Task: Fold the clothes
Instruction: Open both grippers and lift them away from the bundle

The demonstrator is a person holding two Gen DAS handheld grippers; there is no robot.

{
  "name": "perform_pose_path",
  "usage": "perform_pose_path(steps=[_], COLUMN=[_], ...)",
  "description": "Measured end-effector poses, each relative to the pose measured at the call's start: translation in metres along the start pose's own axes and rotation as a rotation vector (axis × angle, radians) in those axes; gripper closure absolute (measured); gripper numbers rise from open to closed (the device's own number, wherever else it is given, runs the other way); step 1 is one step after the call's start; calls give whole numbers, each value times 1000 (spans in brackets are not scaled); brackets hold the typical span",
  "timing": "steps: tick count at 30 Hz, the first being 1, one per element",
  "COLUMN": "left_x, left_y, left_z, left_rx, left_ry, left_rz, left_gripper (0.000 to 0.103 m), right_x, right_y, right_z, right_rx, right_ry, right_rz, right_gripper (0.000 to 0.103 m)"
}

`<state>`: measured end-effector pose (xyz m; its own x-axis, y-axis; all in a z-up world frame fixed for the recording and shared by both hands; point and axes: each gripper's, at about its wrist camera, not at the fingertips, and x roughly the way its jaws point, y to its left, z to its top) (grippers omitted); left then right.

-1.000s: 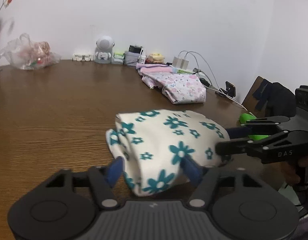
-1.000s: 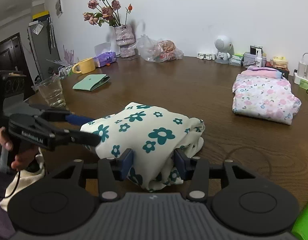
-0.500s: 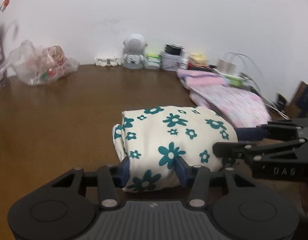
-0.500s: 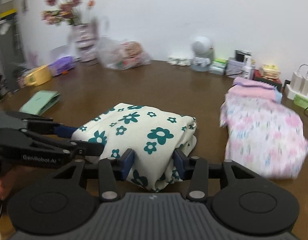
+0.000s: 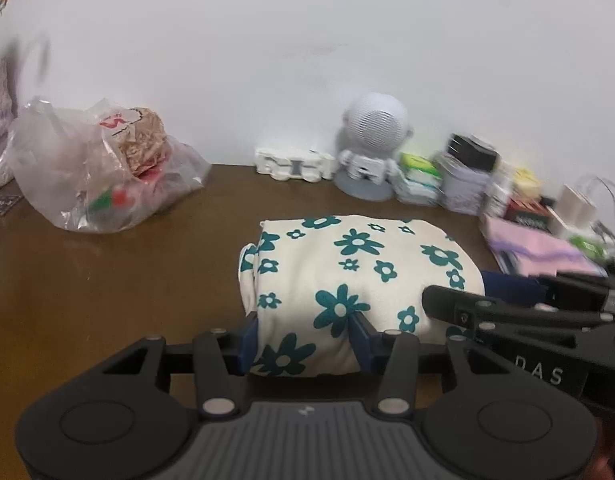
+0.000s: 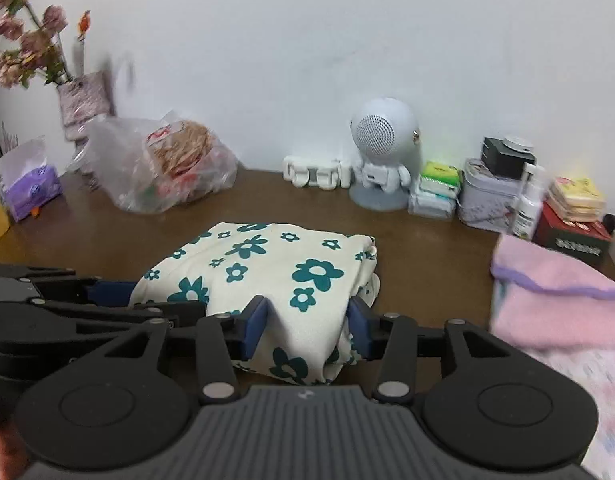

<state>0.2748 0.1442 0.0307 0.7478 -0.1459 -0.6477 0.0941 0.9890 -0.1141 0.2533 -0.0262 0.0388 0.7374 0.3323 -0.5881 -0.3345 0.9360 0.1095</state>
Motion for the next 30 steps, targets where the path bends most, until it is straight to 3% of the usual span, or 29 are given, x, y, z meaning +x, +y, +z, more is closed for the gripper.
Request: perform_pose_path(steps=[6,11,16,19,22,30], left_x=[14,1,-47,-78,-110,-195], left_y=[2,-3,-22,-36,-50,-87], left_z=[7,4,-25,-52,-78,-150], left_rx=[5,27,63,68,73,86], left_ry=[-15,-13,-44,-58,-72,-110], left_rz=[9,29,40,43,45,53], left_gripper=[58,55,48,45,31,23], right_x=[33,47,-4,-44,-83,-175], right_y=[-2,-3,-5,-7,-4,13], right_z=[21,33,28,15,-15,-114], right_rx=[1,13,39,49,72,92], right_ry=[-13,-18,-77,-105,-94,-51], right_rz=[-14,-21,-2,1,24,-33], right_gripper=[57,56,44,44,36,26])
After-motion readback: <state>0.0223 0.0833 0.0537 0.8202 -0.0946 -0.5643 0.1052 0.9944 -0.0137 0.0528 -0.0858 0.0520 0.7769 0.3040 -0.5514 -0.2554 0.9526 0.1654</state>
